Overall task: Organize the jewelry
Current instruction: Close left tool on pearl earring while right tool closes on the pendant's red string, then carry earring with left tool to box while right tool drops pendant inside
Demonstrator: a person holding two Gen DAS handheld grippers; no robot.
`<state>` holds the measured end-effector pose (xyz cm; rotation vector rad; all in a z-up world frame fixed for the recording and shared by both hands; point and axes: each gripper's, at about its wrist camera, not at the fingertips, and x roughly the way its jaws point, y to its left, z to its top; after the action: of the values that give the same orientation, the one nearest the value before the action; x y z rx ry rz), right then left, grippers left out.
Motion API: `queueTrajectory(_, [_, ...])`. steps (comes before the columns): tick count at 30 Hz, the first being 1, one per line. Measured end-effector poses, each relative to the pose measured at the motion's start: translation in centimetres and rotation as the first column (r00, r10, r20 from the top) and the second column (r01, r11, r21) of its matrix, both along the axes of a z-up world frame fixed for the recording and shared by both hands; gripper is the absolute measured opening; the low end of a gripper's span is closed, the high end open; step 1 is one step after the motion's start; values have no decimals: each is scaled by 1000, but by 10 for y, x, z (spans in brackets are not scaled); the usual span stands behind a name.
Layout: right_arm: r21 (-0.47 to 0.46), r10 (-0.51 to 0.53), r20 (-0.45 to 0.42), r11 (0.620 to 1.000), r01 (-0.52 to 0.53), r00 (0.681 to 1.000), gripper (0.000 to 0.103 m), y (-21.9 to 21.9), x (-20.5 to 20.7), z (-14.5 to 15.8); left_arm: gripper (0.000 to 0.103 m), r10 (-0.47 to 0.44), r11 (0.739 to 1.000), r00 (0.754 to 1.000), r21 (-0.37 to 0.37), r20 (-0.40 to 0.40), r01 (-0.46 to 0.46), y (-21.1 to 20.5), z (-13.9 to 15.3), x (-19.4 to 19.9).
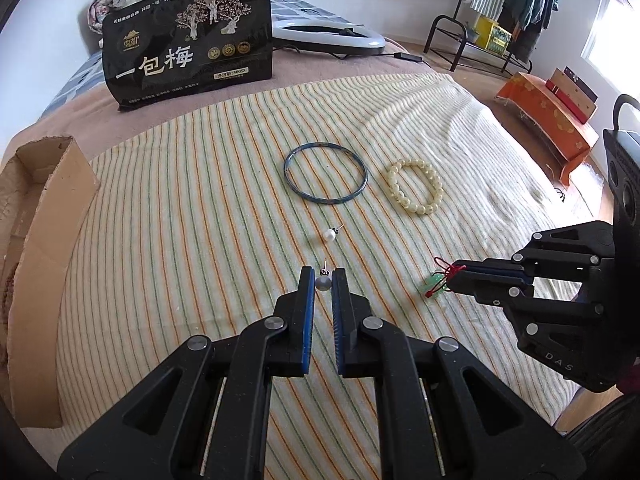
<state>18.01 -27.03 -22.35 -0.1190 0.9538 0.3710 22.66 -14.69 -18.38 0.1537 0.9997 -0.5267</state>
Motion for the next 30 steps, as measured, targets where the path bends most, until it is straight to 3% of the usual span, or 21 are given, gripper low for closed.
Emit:
queueTrajectory(17, [33,-33,115,999,29,993,0,-3,-11,58,7,24,999,998,-41,55,-22,21,32,-12])
queueTrajectory(30, [43,0,197,999,-9,980,0,35,-4,107,7,87,994,988,-75,127,-78,71,72,-18])
